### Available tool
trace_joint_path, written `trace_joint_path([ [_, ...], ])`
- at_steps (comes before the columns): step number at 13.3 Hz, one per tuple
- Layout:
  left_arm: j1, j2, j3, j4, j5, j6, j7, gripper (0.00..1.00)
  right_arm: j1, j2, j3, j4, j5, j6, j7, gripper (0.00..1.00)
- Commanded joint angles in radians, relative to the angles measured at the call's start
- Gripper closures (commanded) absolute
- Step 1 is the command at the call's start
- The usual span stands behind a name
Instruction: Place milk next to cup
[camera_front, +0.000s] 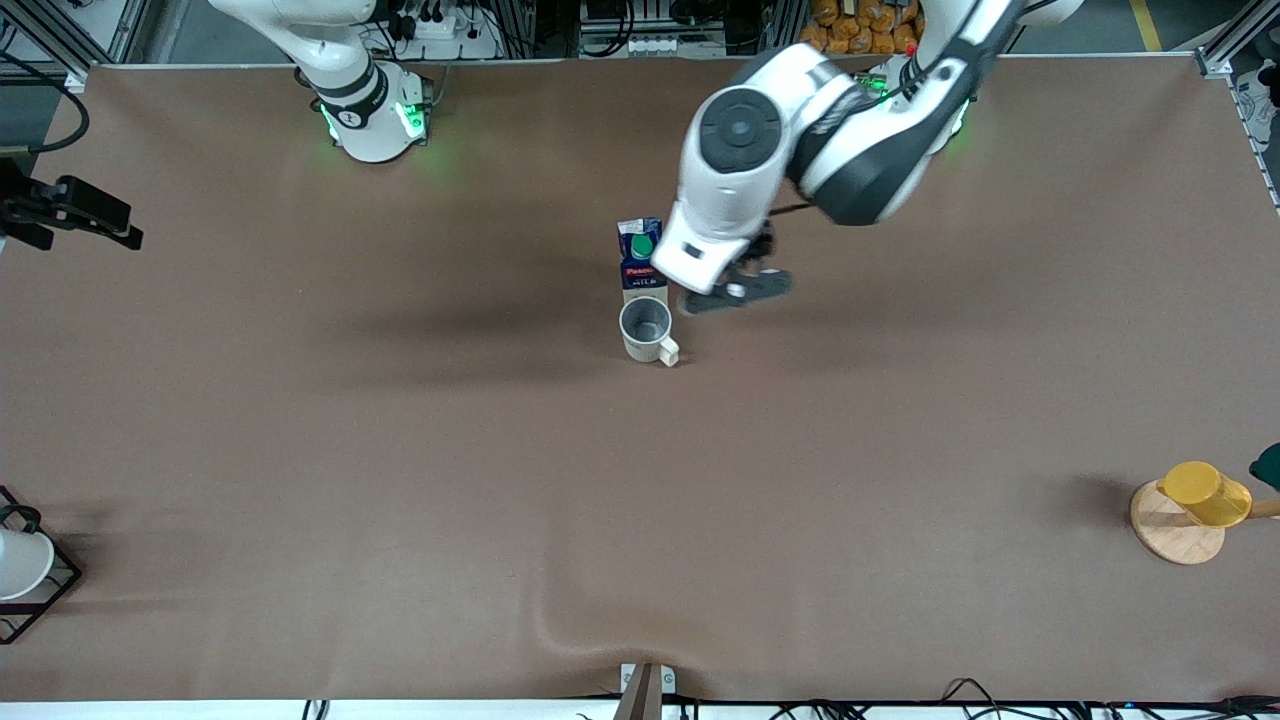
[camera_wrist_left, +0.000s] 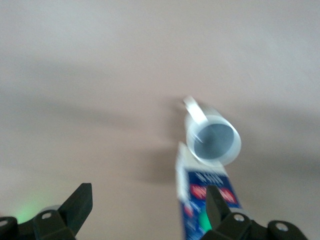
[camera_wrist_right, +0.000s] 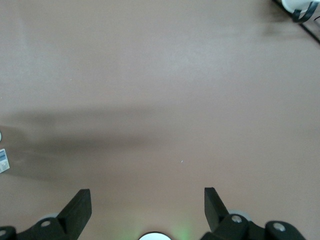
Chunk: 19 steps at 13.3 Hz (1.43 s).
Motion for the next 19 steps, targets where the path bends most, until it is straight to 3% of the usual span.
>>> trace_joint_path([
  [1,0.093,-0.048,-0.007,-0.035,0.087,-0.053,0.005,0.00,-0.014,-0.017,0.023,0.000,-0.015,0.026,-0.011,0.00],
  [4,0.216,-0.069,-0.013,-0.026,0.106,-0.053,0.005,0.00,0.014,-0.020,0.025,-0.032,-0.015,0.043,-0.012,0.00],
  [8,0.285,-0.111,-0.013,-0.033,0.118,-0.055,0.066,0.00,0.038,-0.026,0.023,-0.069,-0.017,0.121,-0.004,0.00],
  [13,0.362,-0.120,-0.015,-0.076,0.169,-0.055,0.097,0.00,0.037,-0.037,0.020,-0.104,-0.014,0.120,-0.007,0.00],
  [19,0.456,-0.155,0.007,-0.042,0.069,-0.050,0.389,0.00,0.028,-0.049,0.015,-0.108,-0.014,0.132,-0.012,0.00],
])
